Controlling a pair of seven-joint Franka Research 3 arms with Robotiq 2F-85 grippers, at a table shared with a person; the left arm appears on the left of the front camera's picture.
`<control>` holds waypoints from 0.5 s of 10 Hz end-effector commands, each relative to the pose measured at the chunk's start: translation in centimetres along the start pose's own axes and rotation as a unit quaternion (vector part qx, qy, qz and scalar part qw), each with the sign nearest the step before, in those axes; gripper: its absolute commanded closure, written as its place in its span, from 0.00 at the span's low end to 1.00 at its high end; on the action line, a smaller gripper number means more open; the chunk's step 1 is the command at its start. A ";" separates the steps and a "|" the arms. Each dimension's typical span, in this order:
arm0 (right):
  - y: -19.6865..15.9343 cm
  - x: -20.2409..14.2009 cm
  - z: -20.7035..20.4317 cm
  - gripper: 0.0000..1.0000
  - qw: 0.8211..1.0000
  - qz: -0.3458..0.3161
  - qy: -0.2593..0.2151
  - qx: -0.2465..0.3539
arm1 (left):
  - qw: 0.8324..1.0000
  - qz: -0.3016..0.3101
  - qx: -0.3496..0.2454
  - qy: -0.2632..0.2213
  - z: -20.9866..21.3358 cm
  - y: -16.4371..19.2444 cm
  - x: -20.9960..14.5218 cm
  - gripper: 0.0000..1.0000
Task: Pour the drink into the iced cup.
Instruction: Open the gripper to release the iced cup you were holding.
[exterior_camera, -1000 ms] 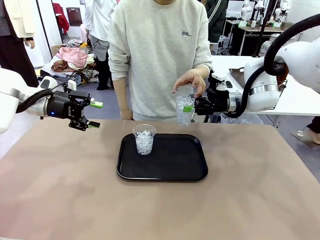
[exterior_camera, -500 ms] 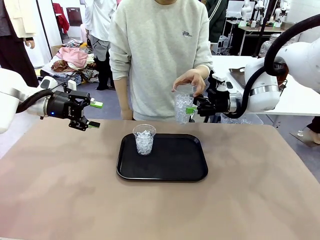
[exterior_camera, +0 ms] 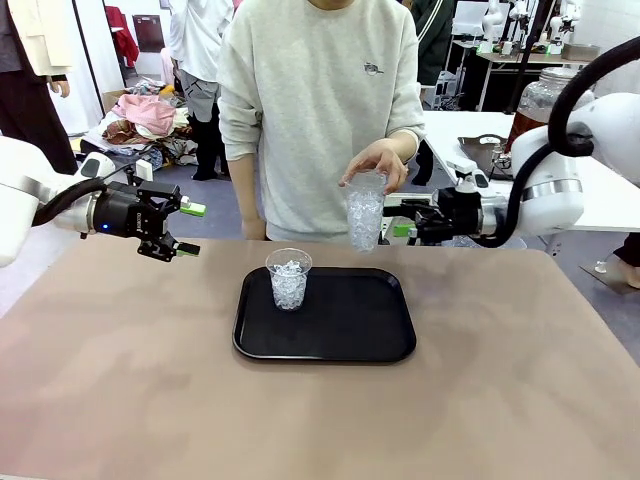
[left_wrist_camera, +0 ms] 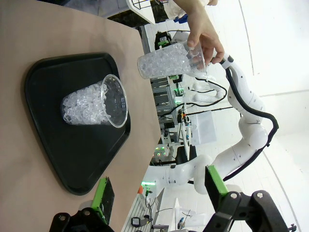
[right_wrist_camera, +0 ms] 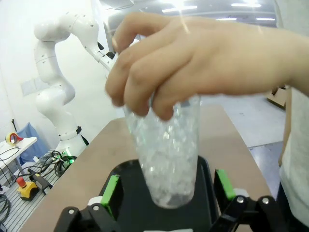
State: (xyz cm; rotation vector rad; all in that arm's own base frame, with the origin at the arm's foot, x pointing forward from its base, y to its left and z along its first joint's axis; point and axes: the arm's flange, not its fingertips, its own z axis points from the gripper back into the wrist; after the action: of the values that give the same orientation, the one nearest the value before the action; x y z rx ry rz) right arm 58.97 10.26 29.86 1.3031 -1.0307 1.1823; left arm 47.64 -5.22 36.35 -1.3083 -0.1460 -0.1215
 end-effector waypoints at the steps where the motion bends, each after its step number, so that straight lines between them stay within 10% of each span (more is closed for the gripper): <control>1: 2.6 -0.6 2.2 0.00 1.000 0.015 0.011 -0.012 | 1.000 0.000 -0.001 -0.001 0.1 0.0 -0.1 0.00; 5: 6.1 -2.3 5.8 0.00 0.998 0.044 0.021 -0.036 | 1.000 0.000 -0.001 -0.001 0.1 0.0 -0.1 0.00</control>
State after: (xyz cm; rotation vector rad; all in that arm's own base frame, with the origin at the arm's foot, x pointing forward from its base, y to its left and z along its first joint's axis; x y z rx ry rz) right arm 54.59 3.91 28.17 1.2115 -1.0702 1.1924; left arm 47.64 -5.22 36.34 -1.3083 -0.1459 -0.1213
